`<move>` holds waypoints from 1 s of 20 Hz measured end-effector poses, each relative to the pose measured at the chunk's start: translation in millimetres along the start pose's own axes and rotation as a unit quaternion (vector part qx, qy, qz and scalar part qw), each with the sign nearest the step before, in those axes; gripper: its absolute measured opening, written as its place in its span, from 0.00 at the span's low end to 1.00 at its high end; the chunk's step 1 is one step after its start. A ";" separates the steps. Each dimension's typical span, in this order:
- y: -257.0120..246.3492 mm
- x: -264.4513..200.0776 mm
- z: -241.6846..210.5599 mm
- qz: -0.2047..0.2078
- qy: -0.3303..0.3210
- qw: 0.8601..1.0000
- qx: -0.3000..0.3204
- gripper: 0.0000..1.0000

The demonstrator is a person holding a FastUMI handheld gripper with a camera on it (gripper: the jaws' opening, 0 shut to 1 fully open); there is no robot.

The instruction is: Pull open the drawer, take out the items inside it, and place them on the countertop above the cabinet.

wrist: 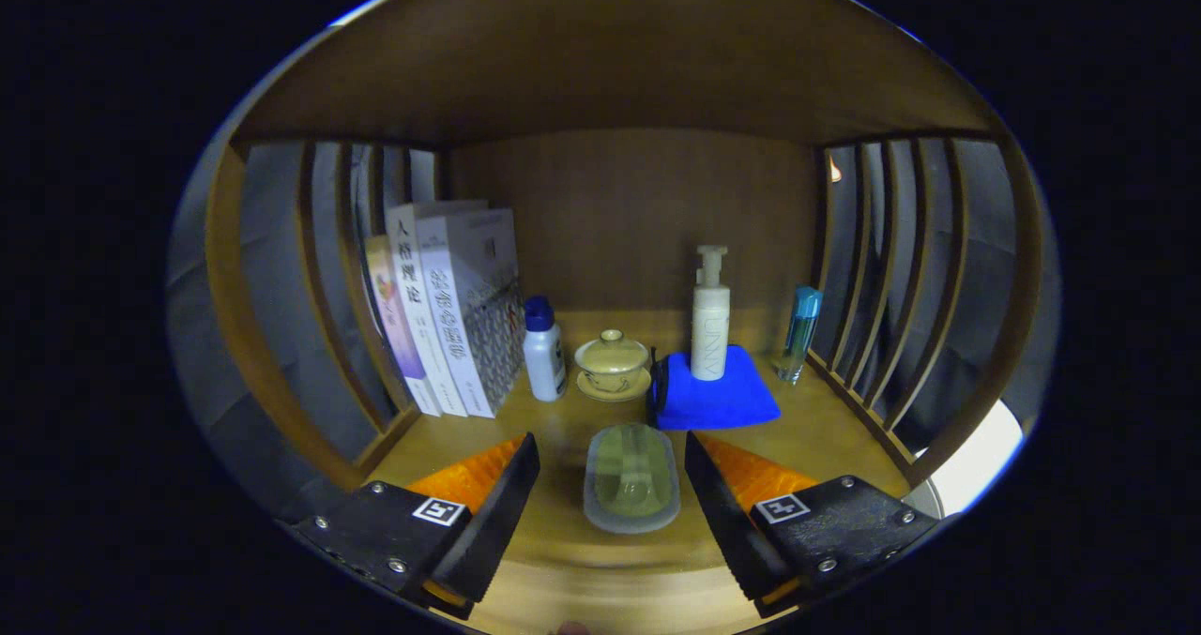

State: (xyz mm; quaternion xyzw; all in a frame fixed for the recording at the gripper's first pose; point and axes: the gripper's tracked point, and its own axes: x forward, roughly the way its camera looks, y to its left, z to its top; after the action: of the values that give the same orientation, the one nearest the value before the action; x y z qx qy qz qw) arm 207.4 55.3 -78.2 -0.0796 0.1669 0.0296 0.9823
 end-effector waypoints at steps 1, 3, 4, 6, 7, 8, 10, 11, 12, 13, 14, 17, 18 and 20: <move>2.0 -11.3 2.7 0.004 -0.012 1.000 0.003 0.96; 5.9 -40.2 6.5 0.005 -0.034 0.999 0.003 0.96; 8.4 -56.1 8.2 0.004 -0.049 0.999 0.002 0.96; 11.0 -85.2 9.2 -0.006 -0.100 0.995 -0.002 0.96; 12.1 -97.8 3.5 -0.011 -0.124 0.992 -0.005 0.96; 15.4 -110.9 -8.7 -0.010 -0.132 0.991 -0.005 0.96; 21.5 -135.8 -39.5 -0.003 -0.134 0.991 -0.003 0.96; 23.1 -150.1 -55.4 -0.001 -0.134 0.991 0.000 0.96; 26.3 -165.1 -67.5 0.004 -0.138 0.990 0.002 0.96; 28.8 -176.3 -78.4 0.010 -0.142 0.990 0.003 0.96; 31.6 -187.8 -89.1 0.016 -0.144 0.989 0.000 0.96; 36.3 -215.3 -125.5 0.022 -0.138 0.990 -0.022 0.96; 38.6 -222.4 -139.7 0.025 -0.129 0.991 -0.029 0.96; 41.1 -233.0 -168.8 0.027 -0.107 0.993 -0.032 0.96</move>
State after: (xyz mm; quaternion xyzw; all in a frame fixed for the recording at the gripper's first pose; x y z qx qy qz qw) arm -70.2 60.4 -163.9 -0.1026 0.0616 0.0698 0.9904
